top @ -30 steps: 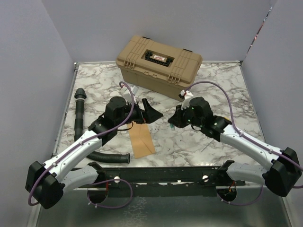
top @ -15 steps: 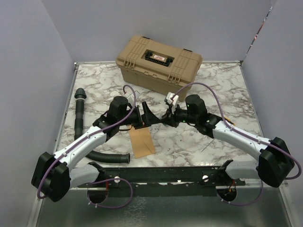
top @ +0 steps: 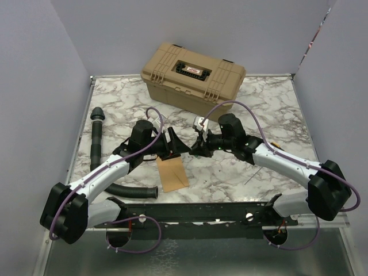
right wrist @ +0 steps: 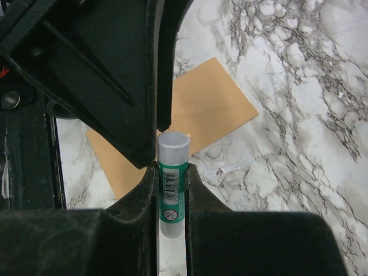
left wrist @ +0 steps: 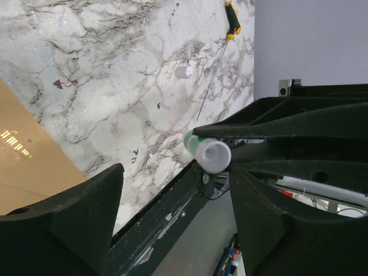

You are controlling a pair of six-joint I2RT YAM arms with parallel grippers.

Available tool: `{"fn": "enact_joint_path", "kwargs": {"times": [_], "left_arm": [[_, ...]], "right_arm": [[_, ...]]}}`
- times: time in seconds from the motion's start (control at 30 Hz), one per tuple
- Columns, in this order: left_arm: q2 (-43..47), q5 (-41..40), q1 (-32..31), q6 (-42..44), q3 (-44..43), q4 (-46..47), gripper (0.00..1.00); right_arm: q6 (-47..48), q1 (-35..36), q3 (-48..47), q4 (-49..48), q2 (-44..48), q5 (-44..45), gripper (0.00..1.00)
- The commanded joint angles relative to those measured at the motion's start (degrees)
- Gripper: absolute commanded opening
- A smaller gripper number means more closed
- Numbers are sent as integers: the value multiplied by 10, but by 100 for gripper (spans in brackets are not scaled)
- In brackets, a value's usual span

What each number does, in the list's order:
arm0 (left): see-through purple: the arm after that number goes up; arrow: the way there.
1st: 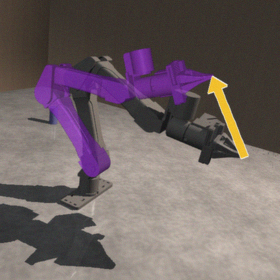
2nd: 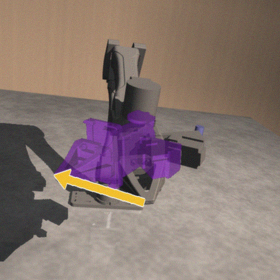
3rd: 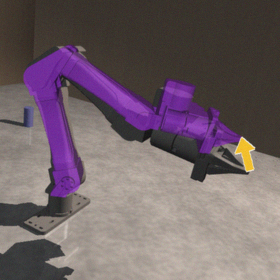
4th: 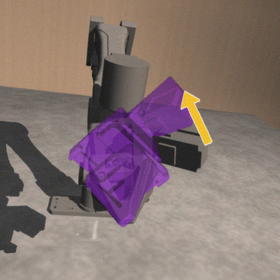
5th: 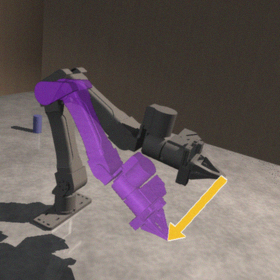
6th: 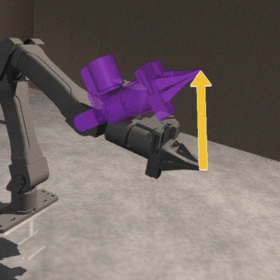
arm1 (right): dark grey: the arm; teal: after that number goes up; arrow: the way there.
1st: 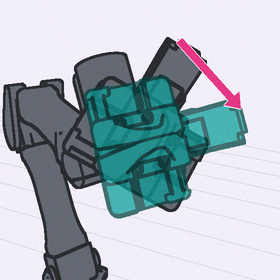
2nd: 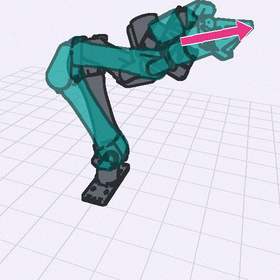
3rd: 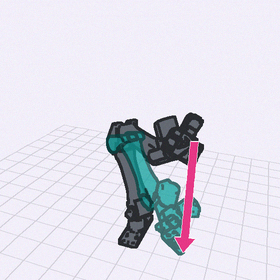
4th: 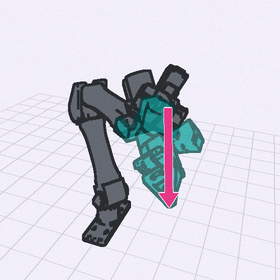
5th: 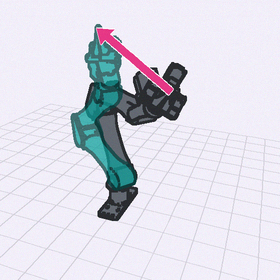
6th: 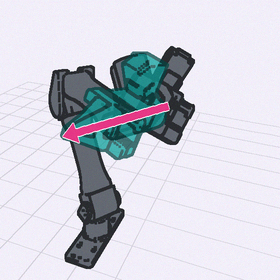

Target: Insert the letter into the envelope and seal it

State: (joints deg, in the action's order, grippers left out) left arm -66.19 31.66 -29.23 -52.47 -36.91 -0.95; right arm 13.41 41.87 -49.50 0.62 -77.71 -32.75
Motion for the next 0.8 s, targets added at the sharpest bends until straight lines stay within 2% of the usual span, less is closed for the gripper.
{"fn": "enact_joint_path", "kwargs": {"times": [0.0,0.1,0.3,0.63,0.77], "left_arm": [[-8,29,6,-20,16,52,83],[-7,28,10,-24,24,59,82],[-17,46,11,-31,40,76,59],[-37,119,11,-41,59,114,46],[-43,134,11,-36,65,114,32]], "right_arm": [[18,8,-17,30,-18,-27,1],[12,8,-22,29,-22,-51,0],[6,8,-23,18,-27,-68,1],[1,8,-37,10,-59,-78,1],[-1,9,-37,2,-60,-78,1]]}}
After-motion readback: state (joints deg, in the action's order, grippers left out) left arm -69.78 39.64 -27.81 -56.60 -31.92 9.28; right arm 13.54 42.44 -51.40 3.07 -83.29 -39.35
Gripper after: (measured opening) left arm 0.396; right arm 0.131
